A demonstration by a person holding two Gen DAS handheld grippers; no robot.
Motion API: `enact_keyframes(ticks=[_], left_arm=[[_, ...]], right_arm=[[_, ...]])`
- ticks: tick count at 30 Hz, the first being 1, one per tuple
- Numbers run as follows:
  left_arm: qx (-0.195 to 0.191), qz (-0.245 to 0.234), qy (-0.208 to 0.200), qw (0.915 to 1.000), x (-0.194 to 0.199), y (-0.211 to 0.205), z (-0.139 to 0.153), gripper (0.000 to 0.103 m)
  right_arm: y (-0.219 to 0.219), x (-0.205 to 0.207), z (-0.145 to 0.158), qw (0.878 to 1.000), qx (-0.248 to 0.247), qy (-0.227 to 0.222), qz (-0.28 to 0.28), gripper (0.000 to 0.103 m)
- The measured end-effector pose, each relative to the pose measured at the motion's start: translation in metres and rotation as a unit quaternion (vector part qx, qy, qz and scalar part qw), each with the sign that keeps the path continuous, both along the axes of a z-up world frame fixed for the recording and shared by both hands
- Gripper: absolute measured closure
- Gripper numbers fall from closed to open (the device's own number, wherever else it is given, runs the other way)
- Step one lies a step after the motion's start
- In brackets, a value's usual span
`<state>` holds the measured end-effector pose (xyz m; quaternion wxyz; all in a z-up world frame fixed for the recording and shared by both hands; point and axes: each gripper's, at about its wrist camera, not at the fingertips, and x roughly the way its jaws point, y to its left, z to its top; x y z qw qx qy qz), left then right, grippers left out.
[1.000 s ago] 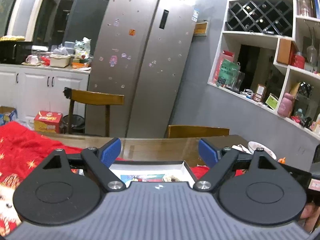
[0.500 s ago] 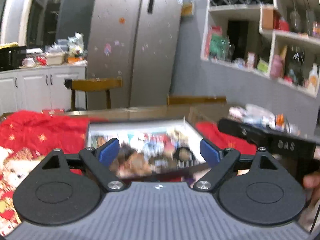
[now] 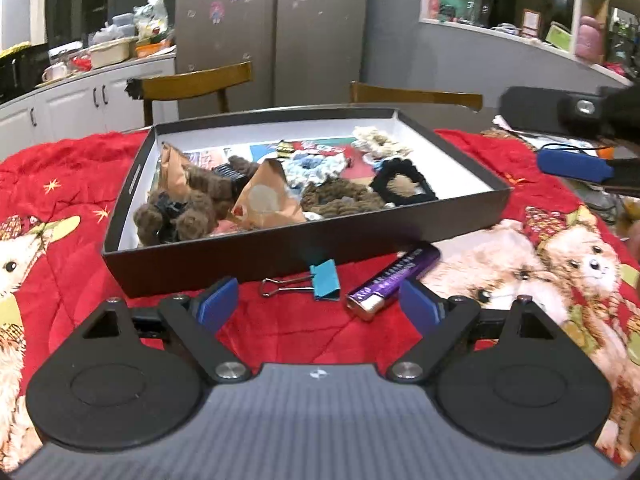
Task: Organize objects
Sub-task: 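Move both tools back from the box toward the blue clip and purple lighter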
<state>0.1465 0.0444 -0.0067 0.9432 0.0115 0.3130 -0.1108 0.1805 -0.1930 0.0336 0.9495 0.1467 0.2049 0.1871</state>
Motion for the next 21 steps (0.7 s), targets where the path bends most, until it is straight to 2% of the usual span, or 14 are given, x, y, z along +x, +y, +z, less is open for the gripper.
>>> enact_keyframes(ticks=[3,8,10,17,21], left_arm=[[-0.004,0.017,0.006,0.9998,0.011,-0.001,-0.003,0.013],[-0.044,0.049,0.022,0.9976,0.025,0.005,-0.009,0.013],[-0.046,0.056,0.019,0.9972,0.026,0.004,-0.010,0.013],[-0.044,0.048,0.010,0.9978,0.024,0.004,-0.014,0.013],[-0.047,0.044,0.008,0.9979,0.022,0.009,-0.014,0.018]], right_arm=[[0.002,0.005,-0.006,1.000,-0.003,0.015,0.001,0.000],[0.002,0.011,-0.014,0.999,0.003,0.039,0.004,0.000],[0.003,0.011,-0.016,0.999,-0.003,0.039,0.004,0.000],[0.007,0.010,-0.017,0.999,-0.012,0.036,0.006,0.000],[0.008,0.010,-0.017,0.999,-0.013,0.039,0.008,0.000]])
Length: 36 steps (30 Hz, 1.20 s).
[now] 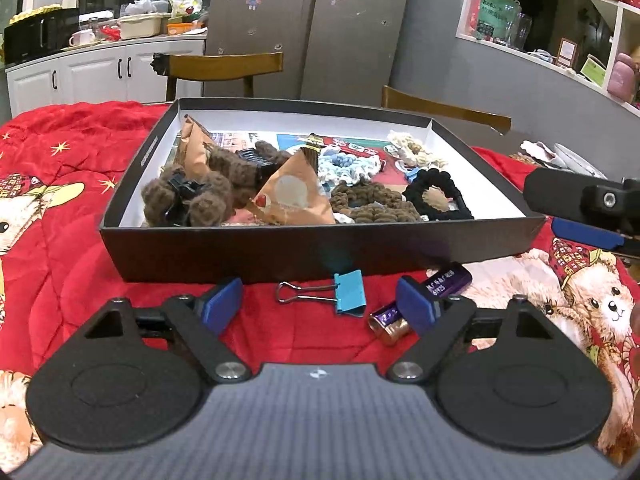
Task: Organize objects
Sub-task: 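Move both tools back from the box toward the blue clip and purple lighter, then grasp the blue binder clip with left tool while right tool grasps the purple lighter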
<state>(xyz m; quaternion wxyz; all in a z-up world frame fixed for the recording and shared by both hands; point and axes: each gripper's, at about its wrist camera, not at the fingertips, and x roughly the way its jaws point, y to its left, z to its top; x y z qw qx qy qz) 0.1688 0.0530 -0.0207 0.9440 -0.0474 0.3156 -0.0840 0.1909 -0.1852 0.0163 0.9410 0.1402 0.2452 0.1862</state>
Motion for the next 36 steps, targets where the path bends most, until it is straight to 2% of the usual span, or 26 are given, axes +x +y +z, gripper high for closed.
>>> enact_keyframes(ticks=[6,8,11,15,20,30,32,36], left_arm=[[0.000,0.000,-0.002,1.0000,-0.003,0.006,0.000,0.027],[0.021,-0.004,-0.002,0.9998,-0.004,0.000,-0.002,0.027],[0.042,-0.009,0.000,0.9991,-0.002,-0.008,-0.002,0.021],[0.040,0.000,0.005,0.9992,0.002,-0.013,-0.003,0.014],[0.061,0.002,0.007,0.9981,0.004,-0.019,-0.004,0.014],[0.059,0.029,-0.005,0.9978,-0.004,-0.007,-0.002,0.045],[0.060,0.032,-0.006,0.9976,-0.005,-0.006,-0.002,0.049],[0.058,0.028,-0.007,0.9979,-0.009,-0.002,-0.001,0.049]], right_arm=[[0.002,0.001,-0.002,1.000,0.001,0.005,0.001,0.000],[0.001,0.001,-0.002,1.000,-0.001,0.005,-0.001,0.000],[0.000,0.002,-0.003,1.000,0.004,0.009,-0.006,0.000],[-0.003,0.004,-0.005,1.000,0.015,0.017,-0.010,0.000],[-0.003,0.005,-0.006,1.000,0.012,0.018,-0.012,0.000],[0.000,0.008,-0.008,1.000,-0.009,0.013,-0.001,0.000],[0.000,0.009,-0.010,1.000,-0.011,0.015,-0.007,0.000],[-0.001,0.012,-0.013,1.000,-0.009,0.025,-0.007,0.000]])
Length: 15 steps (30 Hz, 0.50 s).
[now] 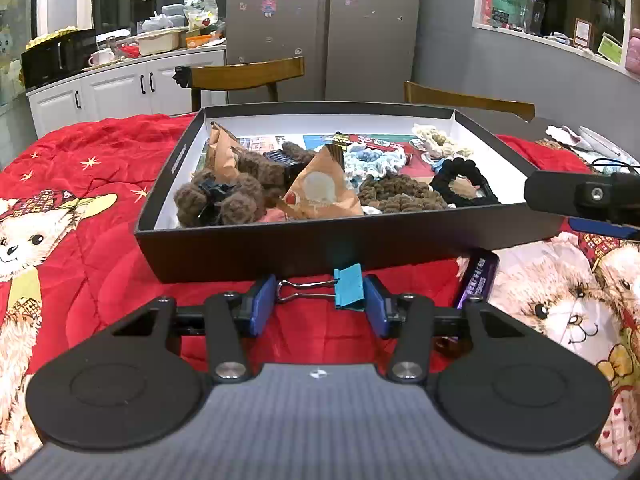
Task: Organize objects
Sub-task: 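Grasp the blue binder clip with left tool while right tool grasps the purple lighter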
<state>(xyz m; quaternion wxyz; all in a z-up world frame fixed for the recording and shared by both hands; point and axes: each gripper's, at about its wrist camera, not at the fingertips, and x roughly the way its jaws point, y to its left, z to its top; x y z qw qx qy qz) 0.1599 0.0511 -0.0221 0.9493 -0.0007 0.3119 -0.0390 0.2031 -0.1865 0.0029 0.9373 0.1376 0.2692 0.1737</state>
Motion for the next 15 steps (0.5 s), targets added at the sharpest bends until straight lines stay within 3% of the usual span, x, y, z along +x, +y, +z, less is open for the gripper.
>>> enact_keyframes(ticks=[12,15], left_arm=[[0.044,0.037,-0.005,0.9984,-0.056,0.025,0.002,0.049],[0.021,0.048,-0.002,0.9986,-0.072,0.038,0.003,0.049]], right_arm=[[0.014,0.001,-0.010,0.997,-0.040,0.001,0.066,0.000],[0.025,-0.002,-0.014,0.993,-0.072,-0.012,0.097,0.000]])
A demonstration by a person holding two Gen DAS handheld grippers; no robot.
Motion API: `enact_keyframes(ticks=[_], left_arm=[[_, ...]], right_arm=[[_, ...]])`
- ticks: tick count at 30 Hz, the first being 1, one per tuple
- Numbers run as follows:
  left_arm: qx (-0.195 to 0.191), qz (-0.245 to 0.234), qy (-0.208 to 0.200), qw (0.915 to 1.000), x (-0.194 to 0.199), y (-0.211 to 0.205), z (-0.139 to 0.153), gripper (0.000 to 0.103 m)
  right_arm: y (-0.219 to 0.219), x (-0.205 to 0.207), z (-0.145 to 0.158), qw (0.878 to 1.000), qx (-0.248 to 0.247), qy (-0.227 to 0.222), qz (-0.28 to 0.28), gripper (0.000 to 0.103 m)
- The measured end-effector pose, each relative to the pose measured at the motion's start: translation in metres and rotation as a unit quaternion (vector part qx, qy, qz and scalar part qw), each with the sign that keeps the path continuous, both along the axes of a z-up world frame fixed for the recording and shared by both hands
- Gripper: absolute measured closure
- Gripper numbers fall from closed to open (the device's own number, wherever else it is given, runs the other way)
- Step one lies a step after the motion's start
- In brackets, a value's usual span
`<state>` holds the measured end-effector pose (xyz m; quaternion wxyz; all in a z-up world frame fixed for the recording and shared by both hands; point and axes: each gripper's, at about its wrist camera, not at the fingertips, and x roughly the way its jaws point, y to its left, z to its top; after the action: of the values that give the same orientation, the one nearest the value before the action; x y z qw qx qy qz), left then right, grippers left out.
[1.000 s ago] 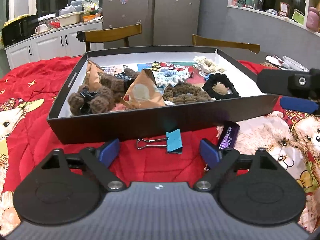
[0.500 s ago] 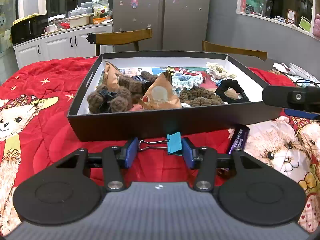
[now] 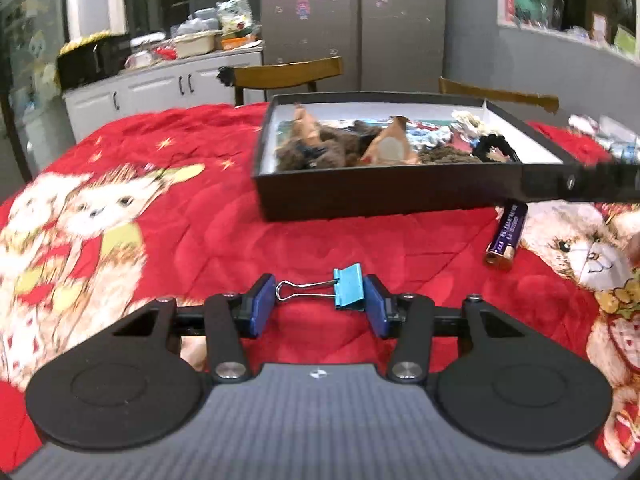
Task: Organize objects
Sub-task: 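Grasp the blue binder clip with left tool while right tool grasps the purple lighter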
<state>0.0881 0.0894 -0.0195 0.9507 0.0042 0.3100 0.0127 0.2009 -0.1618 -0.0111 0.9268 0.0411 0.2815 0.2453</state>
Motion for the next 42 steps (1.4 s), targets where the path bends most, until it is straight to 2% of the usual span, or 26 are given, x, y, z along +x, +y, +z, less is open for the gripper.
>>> enact_keyframes(ticks=[2,4,7,11,15,20,21,25,31,42], left_arm=[[-0.011,0.004,-0.001,0.9999,-0.006,0.005,0.000,0.049],[0.003,0.005,0.000,1.0000,-0.007,0.003,0.000,0.049],[0.017,-0.002,-0.001,0.9998,-0.010,-0.001,0.001,0.049],[0.003,-0.008,0.001,1.0000,-0.012,0.003,0.001,0.049],[-0.004,-0.008,0.002,1.0000,-0.010,0.004,0.001,0.049],[-0.003,-0.008,0.002,1.0000,-0.010,0.003,0.001,0.049],[-0.002,-0.008,0.002,1.0000,-0.010,0.003,0.001,0.049],[0.000,-0.008,0.002,1.0000,-0.010,0.003,0.001,0.049],[-0.001,-0.008,0.002,1.0000,-0.010,0.002,0.001,0.049],[-0.002,-0.008,0.002,1.0000,-0.010,0.003,0.001,0.049]], right_arm=[[0.007,-0.003,-0.001,0.999,-0.022,-0.012,0.026,0.000],[0.015,-0.008,-0.003,0.998,-0.042,-0.022,0.050,0.000],[0.022,-0.007,-0.005,0.995,-0.055,-0.013,0.077,0.000],[0.028,0.002,-0.011,0.994,-0.063,0.016,0.085,0.000],[0.034,0.004,-0.011,0.992,-0.073,0.014,0.097,0.000],[0.053,-0.001,-0.015,0.986,-0.139,-0.004,0.097,0.003],[0.054,-0.004,-0.014,0.985,-0.143,-0.010,0.099,0.007],[0.051,-0.005,-0.013,0.986,-0.136,-0.015,0.099,0.021],[0.053,-0.008,-0.012,0.985,-0.141,-0.023,0.094,0.022],[0.046,-0.013,-0.009,0.988,-0.122,-0.030,0.085,0.022]])
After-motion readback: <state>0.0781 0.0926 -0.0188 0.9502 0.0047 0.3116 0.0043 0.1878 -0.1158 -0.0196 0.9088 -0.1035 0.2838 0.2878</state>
